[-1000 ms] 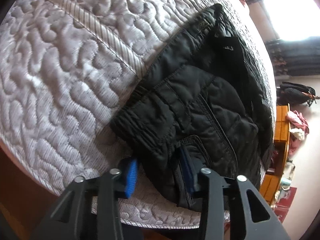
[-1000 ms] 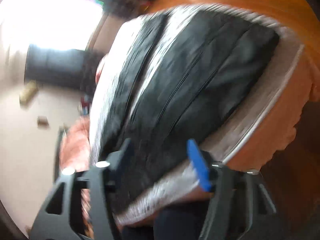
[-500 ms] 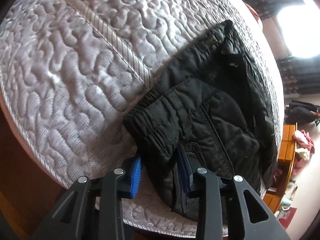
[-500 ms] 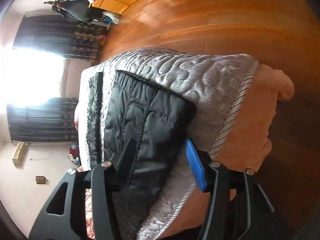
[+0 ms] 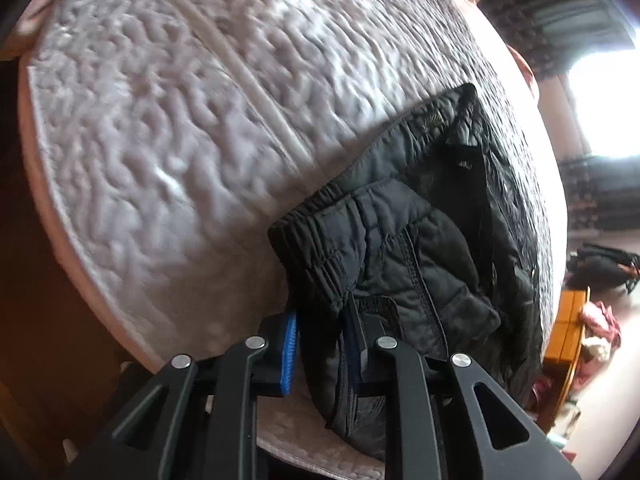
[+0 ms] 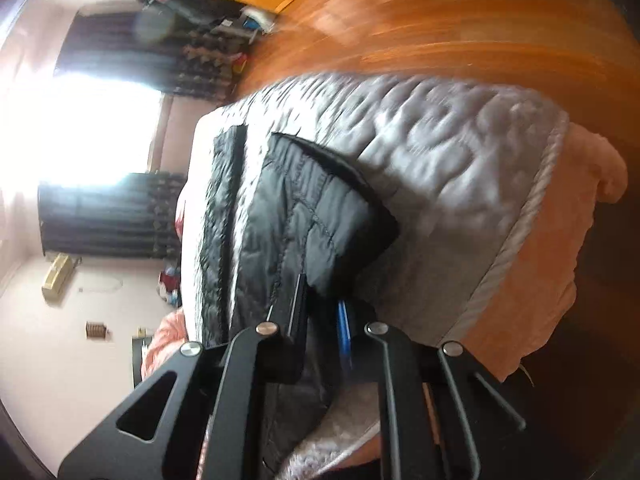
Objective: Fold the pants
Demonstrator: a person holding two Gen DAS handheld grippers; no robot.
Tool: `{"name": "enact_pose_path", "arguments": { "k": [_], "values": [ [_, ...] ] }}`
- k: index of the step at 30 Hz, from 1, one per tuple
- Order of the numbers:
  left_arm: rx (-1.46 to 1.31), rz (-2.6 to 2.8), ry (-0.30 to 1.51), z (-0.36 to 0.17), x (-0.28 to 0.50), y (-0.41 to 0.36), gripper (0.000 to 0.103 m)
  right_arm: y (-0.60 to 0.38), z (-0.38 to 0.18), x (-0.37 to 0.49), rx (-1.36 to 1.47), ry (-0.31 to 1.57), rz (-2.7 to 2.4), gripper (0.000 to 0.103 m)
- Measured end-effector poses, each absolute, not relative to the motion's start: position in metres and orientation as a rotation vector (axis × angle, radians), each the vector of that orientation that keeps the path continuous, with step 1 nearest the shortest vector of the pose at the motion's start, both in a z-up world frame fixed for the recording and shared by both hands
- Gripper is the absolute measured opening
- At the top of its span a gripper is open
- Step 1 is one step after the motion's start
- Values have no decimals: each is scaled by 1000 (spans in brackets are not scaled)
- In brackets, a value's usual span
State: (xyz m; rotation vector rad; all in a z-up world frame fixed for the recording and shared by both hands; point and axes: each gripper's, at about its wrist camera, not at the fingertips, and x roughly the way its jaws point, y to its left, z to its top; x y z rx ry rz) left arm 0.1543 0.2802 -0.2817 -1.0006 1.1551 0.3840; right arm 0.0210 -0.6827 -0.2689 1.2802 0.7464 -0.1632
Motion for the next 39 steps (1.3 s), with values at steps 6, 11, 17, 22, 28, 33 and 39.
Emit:
{"name": "enact_pose_path", "arguments": {
  "k": [6,11,17,22,28,33,39],
  "values": [
    [-1011,509,1139,-285,127,321,20,-640,-275,33,1212,843,-102,11],
    [-992,542,1175,-307,115,330,22,-626,-292,37,1142,940,-128,16],
    [-889,468,1195,-288,125,329,75,-603,-206,31,703,962,-244,60],
    [-662,458,1074,-231,136,328,89,-573,-184,66,605,980,-102,65],
    [-507,270,1062,-193,221,336,99,-572,-246,123,641,1189,-79,59],
    [-483,165,1070,-189,292,346,99,-594,-236,131,615,1233,-172,61],
    [-518,100,1122,-211,363,366,99,-586,-178,181,606,1149,-39,72]
  ]
}}
